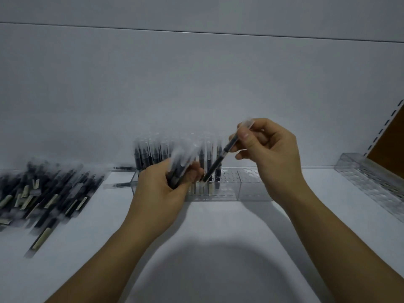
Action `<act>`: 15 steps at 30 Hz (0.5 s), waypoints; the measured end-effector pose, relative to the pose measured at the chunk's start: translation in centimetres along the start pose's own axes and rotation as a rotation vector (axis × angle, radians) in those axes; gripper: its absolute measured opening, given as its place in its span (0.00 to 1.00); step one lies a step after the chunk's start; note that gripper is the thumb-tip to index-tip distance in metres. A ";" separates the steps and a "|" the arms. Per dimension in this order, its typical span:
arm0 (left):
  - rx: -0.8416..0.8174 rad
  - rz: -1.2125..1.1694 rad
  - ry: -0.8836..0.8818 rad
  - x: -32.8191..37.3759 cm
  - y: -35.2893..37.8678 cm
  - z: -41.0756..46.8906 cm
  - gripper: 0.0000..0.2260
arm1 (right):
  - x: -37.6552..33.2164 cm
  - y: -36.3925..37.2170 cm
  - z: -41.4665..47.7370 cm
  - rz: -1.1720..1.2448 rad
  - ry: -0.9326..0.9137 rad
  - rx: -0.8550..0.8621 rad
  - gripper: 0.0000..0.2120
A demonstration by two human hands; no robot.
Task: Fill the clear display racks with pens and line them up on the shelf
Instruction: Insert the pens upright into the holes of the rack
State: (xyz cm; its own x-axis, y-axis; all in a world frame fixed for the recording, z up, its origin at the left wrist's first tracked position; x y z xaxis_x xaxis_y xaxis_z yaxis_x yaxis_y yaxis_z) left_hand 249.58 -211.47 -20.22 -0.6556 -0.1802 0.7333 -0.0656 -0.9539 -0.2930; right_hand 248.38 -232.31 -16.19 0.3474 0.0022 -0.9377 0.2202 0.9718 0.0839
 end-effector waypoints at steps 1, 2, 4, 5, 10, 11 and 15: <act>-0.027 0.063 0.028 -0.2 0.0 -0.1 0.04 | -0.1 -0.3 0.1 -0.006 -0.018 0.036 0.04; -0.045 0.102 0.045 -0.4 0.0 -0.3 0.04 | -0.1 -0.7 0.3 -0.026 -0.041 0.068 0.05; -0.072 0.150 0.073 -0.9 0.1 -0.4 0.04 | -0.1 -1.1 0.4 -0.088 -0.089 0.117 0.07; -0.093 0.175 0.090 -1.1 0.1 -0.5 0.04 | -0.1 -1.2 0.4 -0.117 -0.107 0.133 0.07; -0.172 0.253 0.115 -1.2 0.2 -0.7 0.10 | -0.1 -1.1 0.3 -0.188 -0.142 0.149 0.07; -0.171 0.270 0.116 -1.2 0.2 -0.6 0.10 | 0.0 -1.0 0.2 -0.199 -0.145 0.141 0.07; -0.172 0.283 0.117 -1.1 0.2 -0.5 0.05 | 0.3 -0.7 0.1 -0.229 -0.148 0.102 0.07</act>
State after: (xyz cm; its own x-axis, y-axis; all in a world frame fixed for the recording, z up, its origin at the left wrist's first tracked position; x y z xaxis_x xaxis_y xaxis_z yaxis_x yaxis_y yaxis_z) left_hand 249.86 -211.32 -21.38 -0.7468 -0.3938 0.5360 0.0121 -0.8138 -0.5810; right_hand 248.44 -232.97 -16.52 0.4054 -0.2562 -0.8775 0.3961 0.9144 -0.0839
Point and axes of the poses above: each hand's wrist, its own z-axis towards the middle knuckle, its own y-axis out of the palm, x = y × z, the point moved 1 cm from there along z, towards the middle knuckle, and after that the axes turned 12 degrees about y, right-handed, at the moved point
